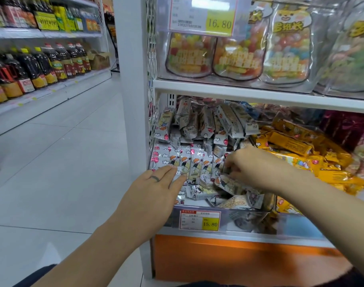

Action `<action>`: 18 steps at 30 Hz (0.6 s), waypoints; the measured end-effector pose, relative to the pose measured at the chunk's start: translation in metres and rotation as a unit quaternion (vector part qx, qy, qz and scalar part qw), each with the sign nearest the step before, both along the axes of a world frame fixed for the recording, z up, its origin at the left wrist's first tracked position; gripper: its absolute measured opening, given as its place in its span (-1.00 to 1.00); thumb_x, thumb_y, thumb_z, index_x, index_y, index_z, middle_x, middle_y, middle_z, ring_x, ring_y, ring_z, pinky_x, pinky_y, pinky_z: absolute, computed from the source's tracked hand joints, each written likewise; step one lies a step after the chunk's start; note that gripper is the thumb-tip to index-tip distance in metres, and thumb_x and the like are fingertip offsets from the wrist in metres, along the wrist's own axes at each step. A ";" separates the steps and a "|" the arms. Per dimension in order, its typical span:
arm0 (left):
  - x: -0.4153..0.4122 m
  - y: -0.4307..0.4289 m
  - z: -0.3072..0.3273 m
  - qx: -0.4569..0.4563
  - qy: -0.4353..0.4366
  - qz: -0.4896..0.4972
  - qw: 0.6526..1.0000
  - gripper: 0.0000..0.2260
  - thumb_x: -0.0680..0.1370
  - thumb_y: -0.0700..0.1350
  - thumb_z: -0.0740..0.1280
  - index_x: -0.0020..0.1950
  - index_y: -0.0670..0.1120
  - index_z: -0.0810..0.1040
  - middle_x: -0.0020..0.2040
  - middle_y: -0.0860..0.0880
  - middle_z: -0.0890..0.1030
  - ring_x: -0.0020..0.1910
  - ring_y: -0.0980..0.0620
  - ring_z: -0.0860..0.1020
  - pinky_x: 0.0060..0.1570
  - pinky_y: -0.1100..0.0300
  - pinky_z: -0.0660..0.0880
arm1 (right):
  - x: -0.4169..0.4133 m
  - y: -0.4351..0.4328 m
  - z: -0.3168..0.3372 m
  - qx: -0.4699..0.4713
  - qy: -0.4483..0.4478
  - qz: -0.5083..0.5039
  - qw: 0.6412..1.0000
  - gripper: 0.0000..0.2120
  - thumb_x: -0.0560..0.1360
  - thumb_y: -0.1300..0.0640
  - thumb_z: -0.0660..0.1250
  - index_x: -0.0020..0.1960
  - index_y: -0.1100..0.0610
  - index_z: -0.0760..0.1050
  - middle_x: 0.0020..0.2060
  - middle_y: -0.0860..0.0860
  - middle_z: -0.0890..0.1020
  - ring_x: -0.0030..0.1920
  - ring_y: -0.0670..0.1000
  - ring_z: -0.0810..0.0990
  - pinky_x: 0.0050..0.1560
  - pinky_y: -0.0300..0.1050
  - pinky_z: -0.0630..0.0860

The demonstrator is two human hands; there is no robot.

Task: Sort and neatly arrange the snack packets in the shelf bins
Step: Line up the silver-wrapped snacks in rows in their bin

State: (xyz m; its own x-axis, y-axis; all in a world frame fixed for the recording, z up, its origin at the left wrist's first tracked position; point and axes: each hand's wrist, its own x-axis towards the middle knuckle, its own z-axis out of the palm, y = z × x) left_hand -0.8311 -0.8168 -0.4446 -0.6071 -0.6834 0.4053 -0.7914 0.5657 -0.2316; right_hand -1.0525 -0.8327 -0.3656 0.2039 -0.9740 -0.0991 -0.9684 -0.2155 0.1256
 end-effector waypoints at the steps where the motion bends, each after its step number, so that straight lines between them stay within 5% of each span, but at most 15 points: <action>1: 0.000 0.000 0.000 0.002 0.000 0.000 1.000 -0.38 0.04 -0.23 0.56 0.12 -0.19 0.63 0.03 -0.22 0.65 0.03 -0.16 0.63 -0.11 0.03 0.58 | -0.002 0.002 0.000 0.012 0.035 -0.004 0.999 -0.85 0.54 0.13 0.23 0.04 0.14 0.53 -0.14 0.06 0.59 -0.14 0.07 0.56 -0.32 -0.14 0.46; 3: -0.001 0.000 0.001 0.007 0.003 -0.003 1.000 -0.36 0.02 -0.25 0.56 0.12 -0.19 0.63 0.03 -0.22 0.65 0.03 -0.17 0.63 -0.12 0.02 0.58 | -0.003 0.003 -0.005 0.025 0.058 -0.001 0.998 -0.89 0.55 0.12 0.21 0.02 0.14 0.44 -0.18 0.06 0.51 -0.18 0.08 0.51 -0.38 -0.15 0.36; 9: 0.000 0.002 0.002 0.025 -0.008 -0.003 1.000 -0.34 0.01 -0.23 0.57 0.13 -0.19 0.63 0.04 -0.22 0.65 0.04 -0.16 0.63 -0.11 0.03 0.58 | 0.001 -0.003 -0.023 0.028 -0.014 -0.019 0.999 -0.63 0.50 0.08 0.27 0.29 0.13 0.38 0.04 0.10 0.56 0.06 0.13 0.54 -0.09 -0.06 0.50; 13: 0.001 0.001 0.002 0.026 -0.006 -0.002 1.000 -0.36 0.04 -0.22 0.57 0.12 -0.19 0.63 0.05 -0.22 0.65 0.04 -0.16 0.63 -0.10 0.03 0.58 | 0.003 0.001 -0.005 -0.055 -0.152 0.024 0.987 -0.70 0.49 0.07 0.30 0.22 0.05 0.46 -0.07 -0.03 0.60 -0.15 -0.06 0.56 -0.19 -0.22 0.51; 18: 0.001 0.000 0.002 0.031 -0.004 -0.010 0.999 -0.41 0.10 -0.20 0.54 0.14 -0.19 0.62 0.05 -0.22 0.65 0.06 -0.15 0.62 -0.10 0.06 0.57 | 0.031 -0.004 0.003 -0.153 -0.333 0.049 0.929 -0.64 0.47 0.07 0.39 0.24 0.00 0.43 -0.25 -0.19 0.52 -0.26 -0.27 0.51 -0.30 -0.45 0.37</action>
